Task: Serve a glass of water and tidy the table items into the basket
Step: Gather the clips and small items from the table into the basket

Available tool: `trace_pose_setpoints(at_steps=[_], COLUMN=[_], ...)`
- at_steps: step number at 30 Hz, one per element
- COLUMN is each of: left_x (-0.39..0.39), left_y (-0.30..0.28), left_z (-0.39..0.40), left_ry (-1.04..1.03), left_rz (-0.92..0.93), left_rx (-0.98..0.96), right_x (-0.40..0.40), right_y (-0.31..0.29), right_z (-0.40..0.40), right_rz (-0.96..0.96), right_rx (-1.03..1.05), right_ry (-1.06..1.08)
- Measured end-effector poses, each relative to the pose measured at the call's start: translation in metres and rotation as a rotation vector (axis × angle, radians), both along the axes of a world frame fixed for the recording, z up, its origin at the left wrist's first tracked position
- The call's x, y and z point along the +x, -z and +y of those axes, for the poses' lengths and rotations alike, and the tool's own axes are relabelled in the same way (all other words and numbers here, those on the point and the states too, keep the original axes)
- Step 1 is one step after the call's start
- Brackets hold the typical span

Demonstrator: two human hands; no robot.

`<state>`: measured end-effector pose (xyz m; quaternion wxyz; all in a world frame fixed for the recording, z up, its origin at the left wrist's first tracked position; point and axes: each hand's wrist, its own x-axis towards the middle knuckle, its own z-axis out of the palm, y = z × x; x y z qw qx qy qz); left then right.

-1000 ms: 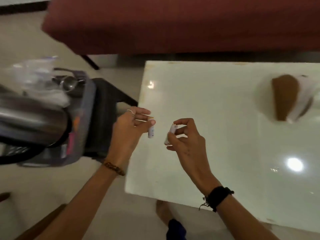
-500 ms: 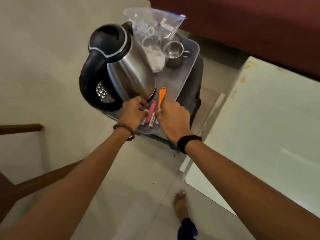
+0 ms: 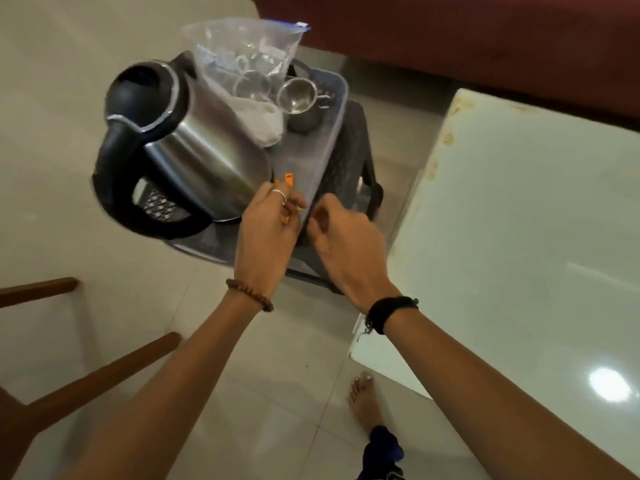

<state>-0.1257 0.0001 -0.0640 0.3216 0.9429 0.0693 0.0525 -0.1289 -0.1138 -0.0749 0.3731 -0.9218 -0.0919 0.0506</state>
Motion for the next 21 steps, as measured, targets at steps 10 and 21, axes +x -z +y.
trace_pose_setpoints(at_steps=[10,21], left_x=[-0.053,-0.156], left_y=[0.016,0.035], left_z=[-0.270,-0.638], left_ry=[0.400,0.955], left_rz=[0.250,0.393], left_rx=[-0.169,-0.250], right_x=[-0.091,-0.248], right_y=[0.025,0.030], right_z=[-0.275,-0.608], right_rz=[0.228,0.222], right_rx=[0.092,0.012], right_ry=[0.570,1.190])
